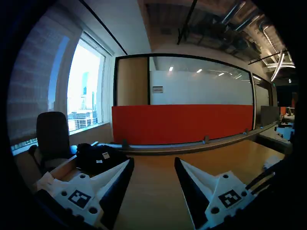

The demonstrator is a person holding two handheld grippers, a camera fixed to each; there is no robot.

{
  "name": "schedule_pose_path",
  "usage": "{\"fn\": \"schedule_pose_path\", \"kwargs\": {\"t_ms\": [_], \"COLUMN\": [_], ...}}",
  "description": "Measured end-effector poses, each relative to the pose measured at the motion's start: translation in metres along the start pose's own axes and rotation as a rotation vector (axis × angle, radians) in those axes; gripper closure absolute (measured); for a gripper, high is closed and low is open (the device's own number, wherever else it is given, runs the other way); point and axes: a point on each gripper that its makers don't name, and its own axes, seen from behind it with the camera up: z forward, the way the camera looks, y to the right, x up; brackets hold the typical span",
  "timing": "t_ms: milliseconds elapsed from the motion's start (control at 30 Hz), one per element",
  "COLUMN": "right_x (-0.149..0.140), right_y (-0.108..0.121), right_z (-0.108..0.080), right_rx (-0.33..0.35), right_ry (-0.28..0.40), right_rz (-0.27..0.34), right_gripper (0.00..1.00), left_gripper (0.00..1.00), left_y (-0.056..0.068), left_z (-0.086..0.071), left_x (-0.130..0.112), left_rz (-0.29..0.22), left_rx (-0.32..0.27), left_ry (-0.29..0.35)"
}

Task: Fold towel

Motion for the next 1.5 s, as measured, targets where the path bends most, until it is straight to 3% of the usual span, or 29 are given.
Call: {"fn": "schedule_pose_path", "kwargs": {"t_ms": [367,567,767,1067,1267,1500], "right_x": [0.049,0.059,0.063,0.060,0.055,0.045], "right_y": [0.003,0.003,-0.006,-0.035,-0.059,-0.076], "right_z": [-0.002,-0.001,-0.002,0.000,-0.002,-0.009], "right_rx": [-0.005,-0.002,0.029,0.173,0.286,0.381], "right_ry": [0.011,0.003,-0.011,-0.079,-0.145,-0.211], "right_rz": [-0.008,-0.012,-0.032,-0.060,-0.131,-0.153], "right_gripper": [0.01,0.01,0.01,0.01,0.00,0.00], "left_gripper": [0.23,0.23,0.23,0.23,0.23,0.23], "left_y": [0.003,0.007,0.016,0.034,0.054,0.061], "left_z": [-0.005,-0.005,-0.003,-0.003,-0.006,-0.008], "left_x": [0.063,0.076,0.076,0.073,0.067,0.060], "left_rz": [-0.016,-0.018,0.000,0.043,0.059,0.076], "left_rx": [0.013,0.006,-0.044,-0.167,-0.291,-0.333], "left_ry": [-0.005,-0.012,-0.042,-0.101,-0.159,-0.191]}}
